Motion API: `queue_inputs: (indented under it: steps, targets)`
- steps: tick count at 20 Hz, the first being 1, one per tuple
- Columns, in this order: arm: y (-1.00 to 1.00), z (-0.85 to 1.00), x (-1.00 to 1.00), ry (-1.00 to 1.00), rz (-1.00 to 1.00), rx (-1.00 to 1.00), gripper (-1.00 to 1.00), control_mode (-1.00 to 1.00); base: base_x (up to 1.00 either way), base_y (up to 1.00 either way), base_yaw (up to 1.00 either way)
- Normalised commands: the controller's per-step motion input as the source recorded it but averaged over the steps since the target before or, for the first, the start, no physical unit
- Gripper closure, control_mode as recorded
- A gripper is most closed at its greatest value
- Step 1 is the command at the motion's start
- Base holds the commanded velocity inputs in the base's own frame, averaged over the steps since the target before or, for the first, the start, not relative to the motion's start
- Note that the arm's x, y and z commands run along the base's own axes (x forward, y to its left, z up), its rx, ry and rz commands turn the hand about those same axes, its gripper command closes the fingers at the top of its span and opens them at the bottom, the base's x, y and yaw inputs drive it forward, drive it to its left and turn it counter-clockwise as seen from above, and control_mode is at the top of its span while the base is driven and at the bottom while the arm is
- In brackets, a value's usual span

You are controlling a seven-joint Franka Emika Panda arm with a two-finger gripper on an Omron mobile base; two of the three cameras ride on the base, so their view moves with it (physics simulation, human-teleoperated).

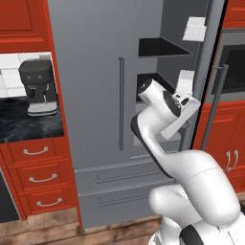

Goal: Retrieve a lemon from the fridge and place it on the cutting board with the fish.

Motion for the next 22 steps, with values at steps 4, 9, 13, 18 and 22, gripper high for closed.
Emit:
queue_inputs:
  steps: [4, 9, 13, 18, 22]
  targets:
    - [0.17, -0.23, 0.72, 0.09, 0.07, 0.00, -1.00, -1.00, 0.00, 0.00, 0.00]
    - [0.03, -0.39, 0.54, 0.10, 0.07, 0.00, -1.00, -1.00, 0.00, 0.00, 0.00]
    - [-0.09, -0.31, 0.28, 0.11, 0.00, -0.02, -1.00, -1.00, 0.00, 0.00, 0.00]
    - [-0.21, -0.72, 0.23, 0.19, 0.00, -0.17, -1.00, -1.00, 0.00, 0.00, 0.00]
    - [-0.15, -0.76, 0.08, 0.05, 0.00, -0.23, -1.00, -1.00, 0.00, 0.00, 0.00]
